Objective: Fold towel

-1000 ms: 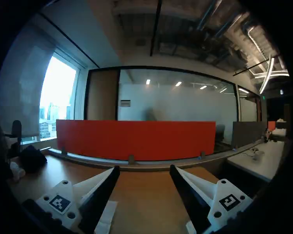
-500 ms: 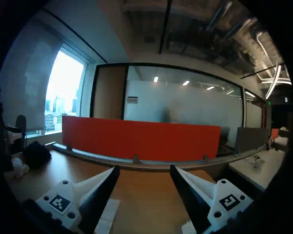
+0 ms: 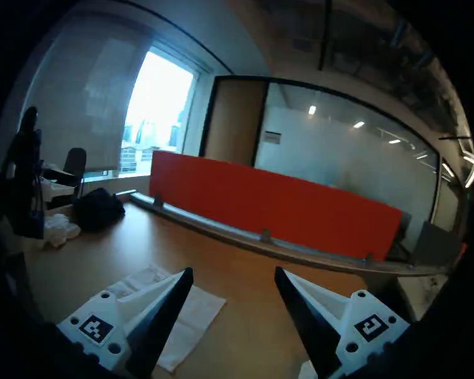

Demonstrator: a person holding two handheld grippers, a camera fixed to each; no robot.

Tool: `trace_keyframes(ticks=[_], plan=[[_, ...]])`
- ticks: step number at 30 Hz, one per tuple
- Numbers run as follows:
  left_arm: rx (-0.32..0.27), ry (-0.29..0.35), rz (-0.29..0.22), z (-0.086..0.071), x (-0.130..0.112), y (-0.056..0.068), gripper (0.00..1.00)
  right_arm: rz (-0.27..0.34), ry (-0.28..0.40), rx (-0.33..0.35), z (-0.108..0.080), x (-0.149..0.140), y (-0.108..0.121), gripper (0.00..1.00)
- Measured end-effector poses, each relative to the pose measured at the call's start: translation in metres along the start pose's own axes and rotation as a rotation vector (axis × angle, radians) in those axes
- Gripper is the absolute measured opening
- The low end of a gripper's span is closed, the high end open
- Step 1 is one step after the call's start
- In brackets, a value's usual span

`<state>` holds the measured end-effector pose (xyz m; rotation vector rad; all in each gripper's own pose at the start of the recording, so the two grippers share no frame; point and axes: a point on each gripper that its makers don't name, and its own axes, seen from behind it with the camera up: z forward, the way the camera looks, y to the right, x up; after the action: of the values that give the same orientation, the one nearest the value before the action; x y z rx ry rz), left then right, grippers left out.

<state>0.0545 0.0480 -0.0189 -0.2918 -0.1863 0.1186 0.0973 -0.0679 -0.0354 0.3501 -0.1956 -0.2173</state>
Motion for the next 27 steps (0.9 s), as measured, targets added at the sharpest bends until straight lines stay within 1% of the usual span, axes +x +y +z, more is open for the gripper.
trace_keyframes(ticks=[3,8,14,20,27], plan=[[-0.031,-0.023,0.012,0.002,-0.008,0.007,0.90,-0.013,-0.027,0.039,0.001,-0.007,-0.009,1.00],[-0.065,-0.057,0.010,0.004,-0.024,0.015,0.90,-0.035,-0.074,0.082,0.003,-0.025,-0.020,1.00],[-0.099,-0.092,0.016,0.007,-0.047,0.026,0.90,-0.033,-0.116,0.129,0.007,-0.047,-0.035,1.00],[-0.135,-0.132,0.037,0.011,-0.074,0.036,0.90,-0.038,-0.156,0.160,0.011,-0.067,-0.045,1.00],[-0.196,-0.176,0.038,0.016,-0.103,0.054,0.90,-0.036,-0.185,0.193,0.017,-0.085,-0.058,1.00]])
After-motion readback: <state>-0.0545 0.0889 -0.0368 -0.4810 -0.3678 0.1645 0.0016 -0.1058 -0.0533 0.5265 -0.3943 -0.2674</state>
